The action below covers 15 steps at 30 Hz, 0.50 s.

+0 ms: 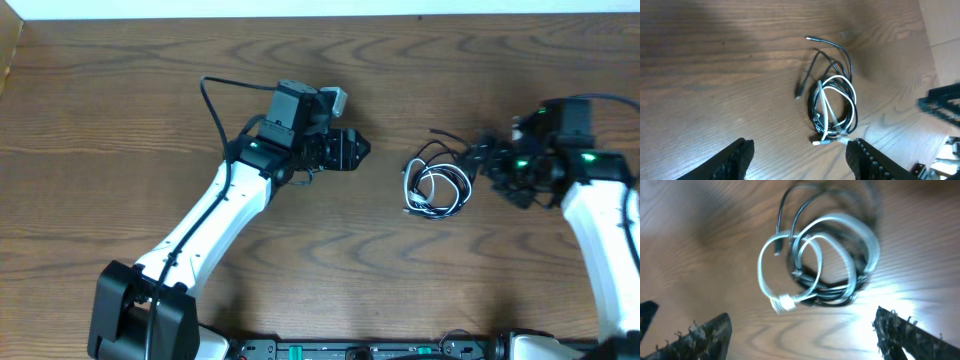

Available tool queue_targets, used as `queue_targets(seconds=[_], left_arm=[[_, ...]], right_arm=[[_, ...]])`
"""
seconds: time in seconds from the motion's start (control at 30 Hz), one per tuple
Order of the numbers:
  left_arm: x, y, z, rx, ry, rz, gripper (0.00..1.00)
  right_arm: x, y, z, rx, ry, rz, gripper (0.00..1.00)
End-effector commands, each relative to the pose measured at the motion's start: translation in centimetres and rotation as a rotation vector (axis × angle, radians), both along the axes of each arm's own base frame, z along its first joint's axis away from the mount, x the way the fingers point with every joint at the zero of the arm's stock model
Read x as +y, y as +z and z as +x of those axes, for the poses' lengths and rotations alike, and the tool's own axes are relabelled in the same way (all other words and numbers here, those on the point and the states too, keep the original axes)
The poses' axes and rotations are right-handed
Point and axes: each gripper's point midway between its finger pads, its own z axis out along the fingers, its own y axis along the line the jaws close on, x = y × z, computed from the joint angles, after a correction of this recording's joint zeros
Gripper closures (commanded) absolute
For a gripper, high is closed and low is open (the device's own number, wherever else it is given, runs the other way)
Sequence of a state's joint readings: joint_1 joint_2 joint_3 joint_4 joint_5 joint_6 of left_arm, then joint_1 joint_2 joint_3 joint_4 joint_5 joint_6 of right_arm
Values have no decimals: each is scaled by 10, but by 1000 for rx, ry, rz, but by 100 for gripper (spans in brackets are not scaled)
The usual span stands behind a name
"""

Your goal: Untangle cables

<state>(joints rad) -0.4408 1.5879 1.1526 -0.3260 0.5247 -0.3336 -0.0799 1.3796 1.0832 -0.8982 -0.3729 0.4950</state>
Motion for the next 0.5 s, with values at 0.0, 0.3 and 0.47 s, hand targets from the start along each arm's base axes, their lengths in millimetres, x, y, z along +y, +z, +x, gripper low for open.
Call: queue_targets(seconds=[0.0, 0.3, 0.47], left_arm=[[-21, 13, -4, -87, -71, 3, 36], [-96, -10, -11, -188, -193, -27, 39], [-117, -55, -10, -173, -194, 27, 39]], right_arm=[[-44, 2, -6, -7, -23, -188, 12], [-89, 3, -12, -6, -138, -164, 13], [-88, 3, -13, -1, -134, -160, 13]])
